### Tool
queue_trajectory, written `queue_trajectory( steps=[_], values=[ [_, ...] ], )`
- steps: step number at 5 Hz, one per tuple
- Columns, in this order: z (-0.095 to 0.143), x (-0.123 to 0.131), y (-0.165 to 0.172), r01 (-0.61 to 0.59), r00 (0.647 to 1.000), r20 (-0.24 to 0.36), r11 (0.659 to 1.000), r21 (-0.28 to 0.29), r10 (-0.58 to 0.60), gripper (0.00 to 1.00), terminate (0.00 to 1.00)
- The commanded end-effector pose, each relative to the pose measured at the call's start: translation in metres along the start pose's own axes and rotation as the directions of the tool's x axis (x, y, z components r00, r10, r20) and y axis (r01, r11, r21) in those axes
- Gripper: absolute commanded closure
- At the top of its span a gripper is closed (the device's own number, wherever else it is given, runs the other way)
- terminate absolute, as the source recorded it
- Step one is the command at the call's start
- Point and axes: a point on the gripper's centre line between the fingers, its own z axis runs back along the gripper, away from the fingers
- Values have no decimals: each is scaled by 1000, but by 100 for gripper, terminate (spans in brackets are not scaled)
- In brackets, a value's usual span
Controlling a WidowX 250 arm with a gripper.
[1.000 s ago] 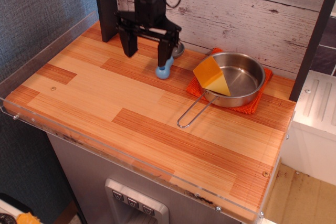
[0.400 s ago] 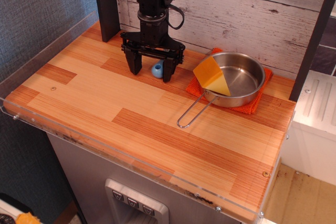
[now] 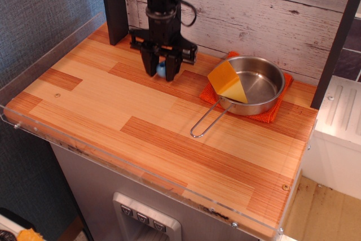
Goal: Move the blue spoon in front of the pot with cheese
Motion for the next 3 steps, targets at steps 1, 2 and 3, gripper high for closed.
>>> queue_trajectory(
  steps=[1,2,3],
  values=[
    [87,-12,7,47,992,118,999,-4,-46,100,0],
    [123,-47,-17,86,989,127,996,-26,-81,100,0],
    [125,-92,-51,123,992,56,988,-98,-118,100,0]
  ],
)
